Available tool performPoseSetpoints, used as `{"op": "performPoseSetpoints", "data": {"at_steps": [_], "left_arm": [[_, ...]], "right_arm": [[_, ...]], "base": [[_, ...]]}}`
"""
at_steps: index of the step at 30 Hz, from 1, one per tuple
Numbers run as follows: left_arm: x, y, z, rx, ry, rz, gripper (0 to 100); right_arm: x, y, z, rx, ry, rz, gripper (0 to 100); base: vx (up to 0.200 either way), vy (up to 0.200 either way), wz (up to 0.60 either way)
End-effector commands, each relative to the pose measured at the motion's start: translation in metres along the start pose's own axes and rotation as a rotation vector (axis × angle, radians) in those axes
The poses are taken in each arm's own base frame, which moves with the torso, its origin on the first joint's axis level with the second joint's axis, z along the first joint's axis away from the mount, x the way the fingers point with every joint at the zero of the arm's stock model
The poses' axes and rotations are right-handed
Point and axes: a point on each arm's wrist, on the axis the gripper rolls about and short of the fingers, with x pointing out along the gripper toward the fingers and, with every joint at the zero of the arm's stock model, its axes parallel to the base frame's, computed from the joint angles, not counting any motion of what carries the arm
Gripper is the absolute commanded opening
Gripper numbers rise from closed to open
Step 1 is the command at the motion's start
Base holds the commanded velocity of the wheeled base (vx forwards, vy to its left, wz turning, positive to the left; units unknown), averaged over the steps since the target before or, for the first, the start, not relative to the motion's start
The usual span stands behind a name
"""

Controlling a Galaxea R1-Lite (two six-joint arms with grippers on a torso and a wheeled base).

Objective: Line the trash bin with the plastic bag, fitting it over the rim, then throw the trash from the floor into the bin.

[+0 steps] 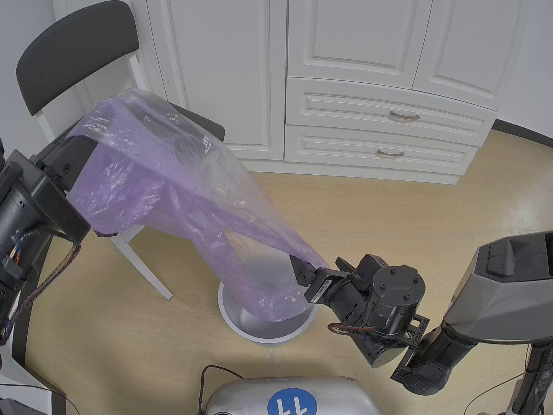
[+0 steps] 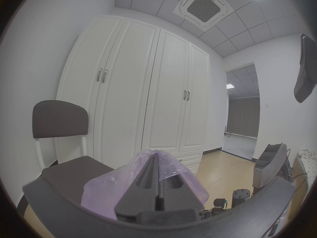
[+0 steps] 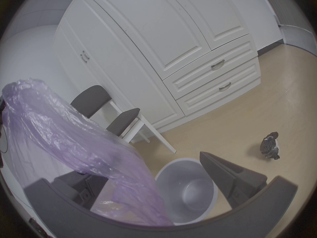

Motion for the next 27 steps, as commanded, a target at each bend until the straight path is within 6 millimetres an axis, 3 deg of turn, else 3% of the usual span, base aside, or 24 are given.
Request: {"op": "performPoseSetpoints", "data": {"at_steps": [1,9,15,27], "left_arm": [[0.000,0.001,0.002,0.002,-0.006,0.007,0],[0.001,0.003,0.002,0.005,-0.008,0.020,0],[0.000,0.003,0.002,0.004,-0.008,0.019,0],[0.000,0.002,0.001,0.003,-0.004,0.013,0]], "right_arm": [[0.005,-0.003,0.008,0.018,-0.035,-0.004,100],[0.004,-0.010,0.010,0.051,-0.007,0.019,100],[-0.011,-0.016,0.009,0.176,0.136,0.126,100],[-0.004,-0.029,-0.001,0.192,0.164,0.092,100]], "base": [[0.000,0.000,0.00],[0.000,0.000,0.00],[0.000,0.000,0.00],[0.000,0.000,0.00]]}}
